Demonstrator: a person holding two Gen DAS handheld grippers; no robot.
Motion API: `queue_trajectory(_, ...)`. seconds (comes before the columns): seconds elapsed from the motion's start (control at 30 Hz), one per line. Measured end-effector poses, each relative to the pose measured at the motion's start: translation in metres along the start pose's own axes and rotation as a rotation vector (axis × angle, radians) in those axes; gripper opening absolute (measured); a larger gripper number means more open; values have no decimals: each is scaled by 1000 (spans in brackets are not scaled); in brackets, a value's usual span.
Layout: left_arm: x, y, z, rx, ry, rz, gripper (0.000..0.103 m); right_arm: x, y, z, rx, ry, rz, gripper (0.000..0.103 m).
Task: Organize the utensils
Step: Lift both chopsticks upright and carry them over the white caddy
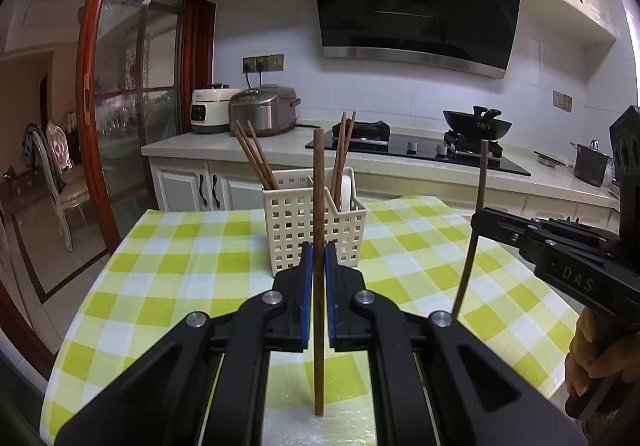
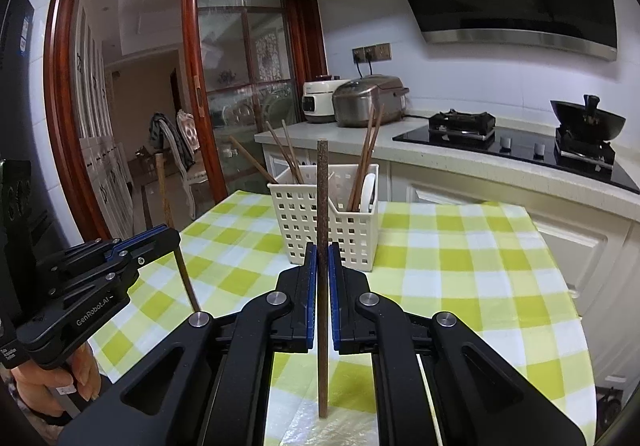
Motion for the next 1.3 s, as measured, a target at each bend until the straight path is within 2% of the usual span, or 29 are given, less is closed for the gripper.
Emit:
queue_trajectory(0.63,2,-7,-6,25,-1,15,6,-7,-9,-11,37,7,-17,6)
queue_trajectory(1.3,-1,-29,-8,62,-1,40,6,-13,-45,-8,100,5,-63,6)
Point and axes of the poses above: each gripper's, at about its wrist camera, not at the fingertips, and z roughly the way its jaws point, x to its right, y to its underside, the point moved 5 cm from there along z, roughly the way its jaws point, and after that the axes turned 9 degrees about y, right-handed, at the moved point
